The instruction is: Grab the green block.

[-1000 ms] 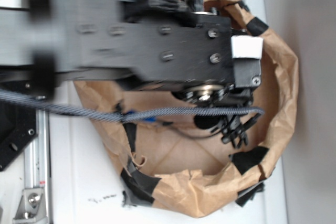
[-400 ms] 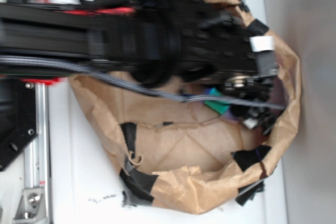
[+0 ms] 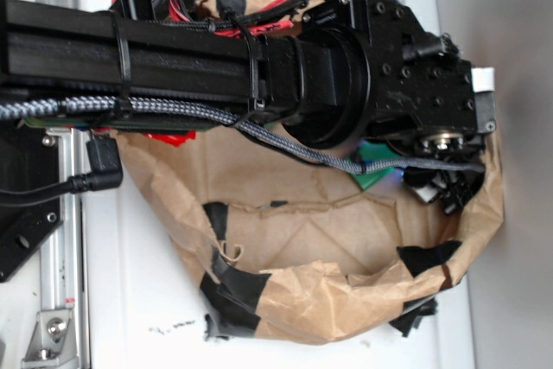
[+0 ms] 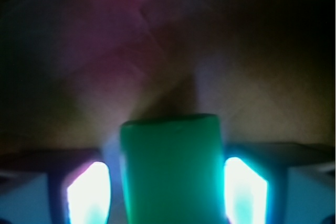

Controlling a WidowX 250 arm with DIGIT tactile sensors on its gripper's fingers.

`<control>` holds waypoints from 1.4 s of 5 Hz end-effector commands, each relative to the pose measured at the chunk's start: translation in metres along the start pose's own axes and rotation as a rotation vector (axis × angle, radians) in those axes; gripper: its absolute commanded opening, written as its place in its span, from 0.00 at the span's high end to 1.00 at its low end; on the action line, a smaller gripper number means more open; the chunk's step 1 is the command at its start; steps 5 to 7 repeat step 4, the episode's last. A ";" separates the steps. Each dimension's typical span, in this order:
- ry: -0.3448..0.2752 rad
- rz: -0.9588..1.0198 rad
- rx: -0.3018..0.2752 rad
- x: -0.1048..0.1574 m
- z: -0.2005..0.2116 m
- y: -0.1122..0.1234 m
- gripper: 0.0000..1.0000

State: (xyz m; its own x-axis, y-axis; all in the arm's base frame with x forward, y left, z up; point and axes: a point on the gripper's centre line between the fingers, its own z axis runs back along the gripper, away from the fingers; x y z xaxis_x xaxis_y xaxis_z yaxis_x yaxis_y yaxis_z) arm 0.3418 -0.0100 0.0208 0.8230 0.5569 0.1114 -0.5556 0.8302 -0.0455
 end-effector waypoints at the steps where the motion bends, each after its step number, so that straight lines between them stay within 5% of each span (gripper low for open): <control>1: -0.121 -0.244 -0.064 -0.031 0.077 0.015 1.00; 3: -0.217 -0.402 -0.012 -0.045 0.140 0.028 1.00; 4: -0.166 -0.384 -0.015 -0.043 0.144 0.023 1.00; 7: -0.166 -0.384 -0.015 -0.043 0.144 0.023 1.00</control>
